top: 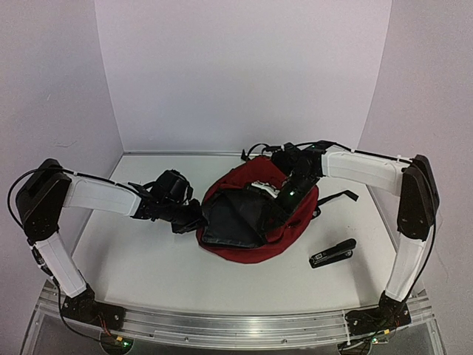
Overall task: Pack the student bag
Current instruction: Adjust the student bag at the center of the board.
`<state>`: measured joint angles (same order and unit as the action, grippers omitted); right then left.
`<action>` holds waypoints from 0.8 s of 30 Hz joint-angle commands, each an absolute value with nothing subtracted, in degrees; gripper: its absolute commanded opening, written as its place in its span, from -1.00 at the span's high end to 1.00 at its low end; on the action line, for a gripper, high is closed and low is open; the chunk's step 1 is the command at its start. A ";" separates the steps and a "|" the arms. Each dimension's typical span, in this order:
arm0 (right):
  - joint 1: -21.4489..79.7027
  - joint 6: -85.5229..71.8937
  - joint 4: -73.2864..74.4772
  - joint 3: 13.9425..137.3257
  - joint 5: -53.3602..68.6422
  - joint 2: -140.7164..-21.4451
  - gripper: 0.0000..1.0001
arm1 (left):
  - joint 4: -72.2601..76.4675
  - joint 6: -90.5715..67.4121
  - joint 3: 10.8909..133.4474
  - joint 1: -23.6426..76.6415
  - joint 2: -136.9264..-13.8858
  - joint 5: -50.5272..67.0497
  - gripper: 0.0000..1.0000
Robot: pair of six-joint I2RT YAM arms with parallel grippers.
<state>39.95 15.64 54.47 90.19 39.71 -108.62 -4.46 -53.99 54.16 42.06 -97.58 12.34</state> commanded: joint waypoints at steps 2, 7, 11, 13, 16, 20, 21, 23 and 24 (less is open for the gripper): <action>39.89 20.49 58.17 94.84 43.48 -105.03 -0.42 | -1.04 -52.81 50.21 42.55 -91.63 16.53 0.63; 37.78 19.37 58.03 103.04 44.88 -106.62 -0.47 | -2.16 -49.64 47.76 42.06 -83.11 13.18 -0.08; 36.92 16.53 57.63 108.37 44.18 -109.78 -0.52 | -8.75 -47.25 50.09 39.47 -78.83 8.44 -0.41; 36.88 14.07 56.76 110.09 40.24 -112.44 -0.52 | -9.95 -46.74 50.88 38.61 -78.10 7.51 -0.54; 36.83 11.13 55.10 111.50 33.49 -115.93 -0.60 | -10.48 -46.53 51.59 38.05 -78.28 7.32 -0.80; 37.49 10.54 54.96 110.11 39.32 -119.21 -0.64 | -10.01 -46.18 52.02 36.38 -79.86 9.01 -0.95; 38.43 10.91 54.96 109.01 40.99 -119.58 -0.60 | -9.29 -45.83 51.76 35.81 -79.83 9.41 -0.95; 40.64 12.07 54.84 106.76 42.06 -120.07 -0.51 | -7.95 -44.61 51.62 34.45 -80.09 10.99 -0.94; 41.55 12.33 54.68 105.68 42.06 -120.39 -0.47 | -7.66 -43.91 51.93 33.70 -80.55 12.13 -0.92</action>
<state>37.46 11.88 54.47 108.61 38.86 -119.69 -9.08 -46.97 49.79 36.16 -79.77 9.49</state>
